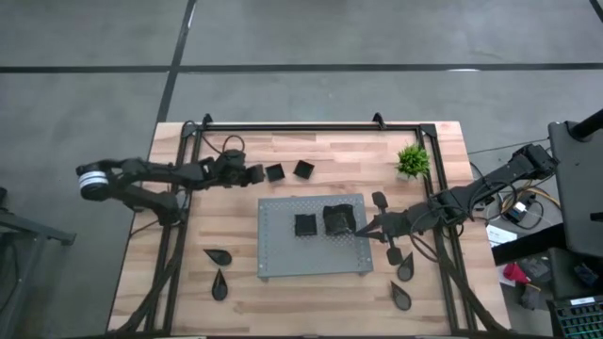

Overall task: Pick & Place Mini shaped plates
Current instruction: Stack the square plate on top of the square plate on the shelf

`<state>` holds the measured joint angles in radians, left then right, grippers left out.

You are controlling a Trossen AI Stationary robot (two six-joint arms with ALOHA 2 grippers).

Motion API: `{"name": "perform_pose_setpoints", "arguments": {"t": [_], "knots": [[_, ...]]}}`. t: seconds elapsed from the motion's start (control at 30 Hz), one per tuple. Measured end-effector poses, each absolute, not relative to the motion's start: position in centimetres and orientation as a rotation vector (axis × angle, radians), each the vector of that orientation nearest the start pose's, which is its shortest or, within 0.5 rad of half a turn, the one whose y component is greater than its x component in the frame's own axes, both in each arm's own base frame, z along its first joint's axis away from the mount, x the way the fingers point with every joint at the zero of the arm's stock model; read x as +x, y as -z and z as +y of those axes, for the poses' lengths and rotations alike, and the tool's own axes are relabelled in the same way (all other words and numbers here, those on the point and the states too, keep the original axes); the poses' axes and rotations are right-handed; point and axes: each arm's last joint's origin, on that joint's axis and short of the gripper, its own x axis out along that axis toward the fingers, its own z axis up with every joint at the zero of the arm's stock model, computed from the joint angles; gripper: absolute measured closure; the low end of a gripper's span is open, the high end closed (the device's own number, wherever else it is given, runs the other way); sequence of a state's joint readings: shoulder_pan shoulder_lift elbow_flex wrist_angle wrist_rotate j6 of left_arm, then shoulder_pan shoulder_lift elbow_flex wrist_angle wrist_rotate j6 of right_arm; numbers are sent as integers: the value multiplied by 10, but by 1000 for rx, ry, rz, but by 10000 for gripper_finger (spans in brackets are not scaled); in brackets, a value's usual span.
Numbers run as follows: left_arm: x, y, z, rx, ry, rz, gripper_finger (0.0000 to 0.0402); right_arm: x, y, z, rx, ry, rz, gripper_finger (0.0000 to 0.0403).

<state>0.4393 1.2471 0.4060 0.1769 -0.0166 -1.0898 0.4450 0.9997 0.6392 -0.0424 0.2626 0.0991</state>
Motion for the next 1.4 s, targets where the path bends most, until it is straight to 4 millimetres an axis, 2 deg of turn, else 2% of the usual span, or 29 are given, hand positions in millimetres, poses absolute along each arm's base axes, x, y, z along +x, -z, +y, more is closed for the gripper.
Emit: {"name": "perform_pose_setpoints", "arguments": {"t": [0.57,0.8,1.4], "knots": [[231,-143,113,-1152,-796,441,294,197,-255,86,-41,-161,399,394],[228,-142,116,-1157,-825,514,294,197,-254,86,-42,-160,401,394],[226,-157,118,-1085,-792,475,294,197,-254,86,-37,-159,402,394]]}}
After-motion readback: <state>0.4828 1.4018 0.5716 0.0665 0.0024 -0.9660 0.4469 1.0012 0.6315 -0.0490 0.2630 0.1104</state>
